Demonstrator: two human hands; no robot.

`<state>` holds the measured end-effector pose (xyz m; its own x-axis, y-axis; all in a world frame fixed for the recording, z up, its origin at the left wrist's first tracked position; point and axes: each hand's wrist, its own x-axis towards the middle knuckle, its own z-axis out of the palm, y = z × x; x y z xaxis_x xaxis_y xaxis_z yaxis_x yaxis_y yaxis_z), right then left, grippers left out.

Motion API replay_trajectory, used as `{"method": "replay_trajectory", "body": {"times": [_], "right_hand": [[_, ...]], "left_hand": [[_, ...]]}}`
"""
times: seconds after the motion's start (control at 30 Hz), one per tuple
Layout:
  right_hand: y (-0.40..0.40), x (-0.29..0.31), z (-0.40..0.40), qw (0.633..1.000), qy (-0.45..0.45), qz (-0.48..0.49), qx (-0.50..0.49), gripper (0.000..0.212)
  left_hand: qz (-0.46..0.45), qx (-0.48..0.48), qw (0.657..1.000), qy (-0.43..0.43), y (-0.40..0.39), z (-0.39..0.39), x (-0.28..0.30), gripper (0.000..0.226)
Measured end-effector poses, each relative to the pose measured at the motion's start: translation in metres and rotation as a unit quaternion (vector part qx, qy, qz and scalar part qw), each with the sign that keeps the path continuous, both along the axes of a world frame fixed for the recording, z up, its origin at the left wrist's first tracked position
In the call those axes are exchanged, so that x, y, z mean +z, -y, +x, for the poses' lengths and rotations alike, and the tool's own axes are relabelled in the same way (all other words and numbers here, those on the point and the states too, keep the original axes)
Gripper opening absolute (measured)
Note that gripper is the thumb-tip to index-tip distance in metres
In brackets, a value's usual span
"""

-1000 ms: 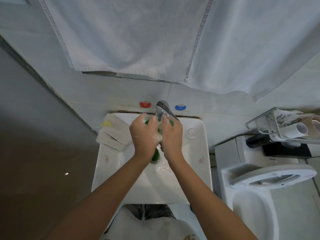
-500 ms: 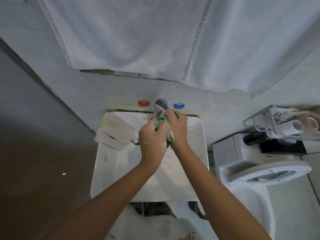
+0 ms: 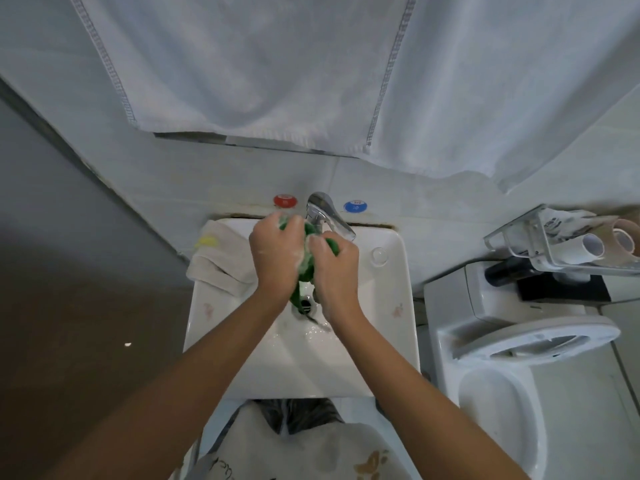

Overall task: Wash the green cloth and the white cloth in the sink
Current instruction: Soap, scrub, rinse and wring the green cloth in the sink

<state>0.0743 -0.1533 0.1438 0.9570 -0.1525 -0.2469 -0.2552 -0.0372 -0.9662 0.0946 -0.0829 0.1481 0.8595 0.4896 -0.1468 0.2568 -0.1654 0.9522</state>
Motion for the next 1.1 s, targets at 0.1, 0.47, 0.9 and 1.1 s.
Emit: {"method": "replay_trajectory", "body": {"times": [0.1,0.47,0.9,1.1], "right_hand": [[0.003,-0.002,0.026,0.999,-0.014,-0.001,-0.046,0.034],[0.004,-0.002,0.018,0.997,-0.006,0.005,-0.072,0.027],[0.010,0.010,-0.018,0.997,-0.036,0.050,0.036,0.027],[0.048,0.016,-0.018,0.990,-0.029,0.023,0.139,0.019]], "left_hand": [[-0.011,-0.023,0.999,0.034,0.018,-0.025,0.005,0.040],[-0.001,-0.040,0.996,0.082,0.022,-0.039,0.007,0.046],[-0.019,0.000,1.000,0.022,0.001,-0.010,0.007,0.035],[-0.032,-0.152,0.988,0.011,-0.033,-0.009,0.018,0.023]]}}
